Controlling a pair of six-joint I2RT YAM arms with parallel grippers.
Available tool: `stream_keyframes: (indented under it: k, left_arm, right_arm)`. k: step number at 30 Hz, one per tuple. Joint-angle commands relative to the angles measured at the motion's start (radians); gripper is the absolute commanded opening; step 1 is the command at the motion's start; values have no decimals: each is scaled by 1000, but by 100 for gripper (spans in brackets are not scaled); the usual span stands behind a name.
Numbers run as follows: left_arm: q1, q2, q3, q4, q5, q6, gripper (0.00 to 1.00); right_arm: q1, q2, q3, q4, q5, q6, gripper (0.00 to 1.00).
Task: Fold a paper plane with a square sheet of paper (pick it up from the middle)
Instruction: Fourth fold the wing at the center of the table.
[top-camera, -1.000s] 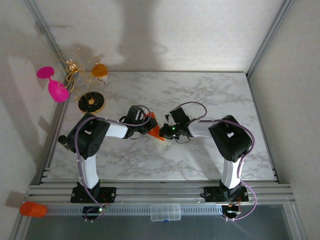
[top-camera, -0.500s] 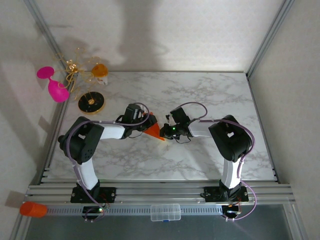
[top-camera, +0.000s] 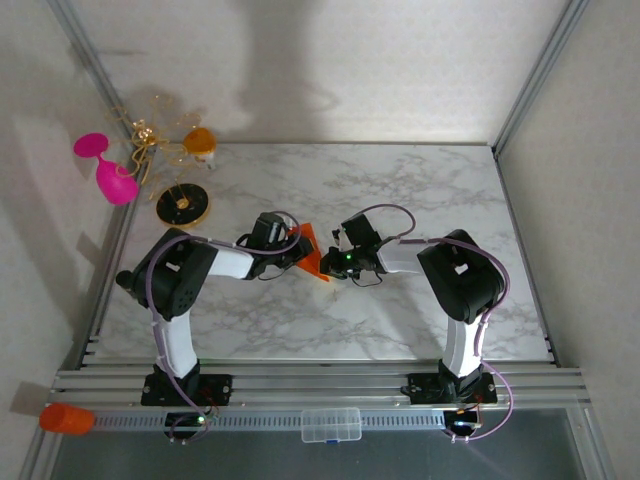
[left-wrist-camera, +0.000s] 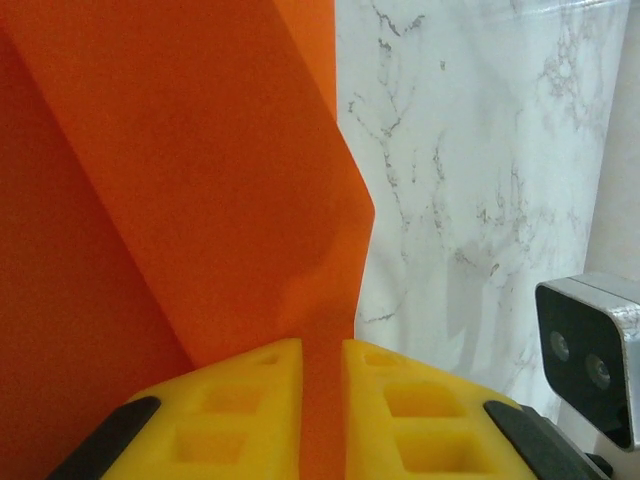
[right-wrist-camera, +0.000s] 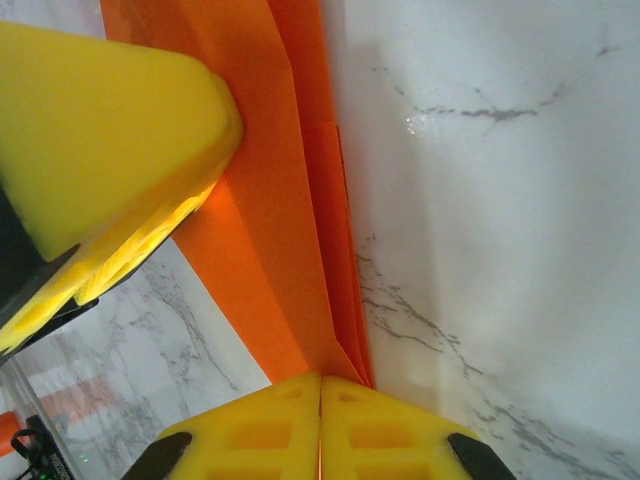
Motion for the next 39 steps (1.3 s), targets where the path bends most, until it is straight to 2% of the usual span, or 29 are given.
stream_keyframes:
  k: [1, 10, 17, 27, 39]
  left_arm:
    - [0, 24, 20, -18, -37, -7, 17]
    - [-2, 58, 78, -235, -97, -7, 14]
    - [-7, 102, 132, -358, -127, -20, 14]
    - [-10, 122, 145, -397, -138, -25, 13]
    - [-10, 138, 152, -419, -149, -38, 13]
  right_arm:
    - [-7, 35, -16, -80, 10, -20, 9]
    - [-10, -38, 44, 23, -65, -8, 11]
    - [-10, 19, 87, 1, -21, -21, 6]
    - [-16, 60, 109, -50, 50, -14, 5]
    - [-16, 31, 40, -120, 16, -17, 6]
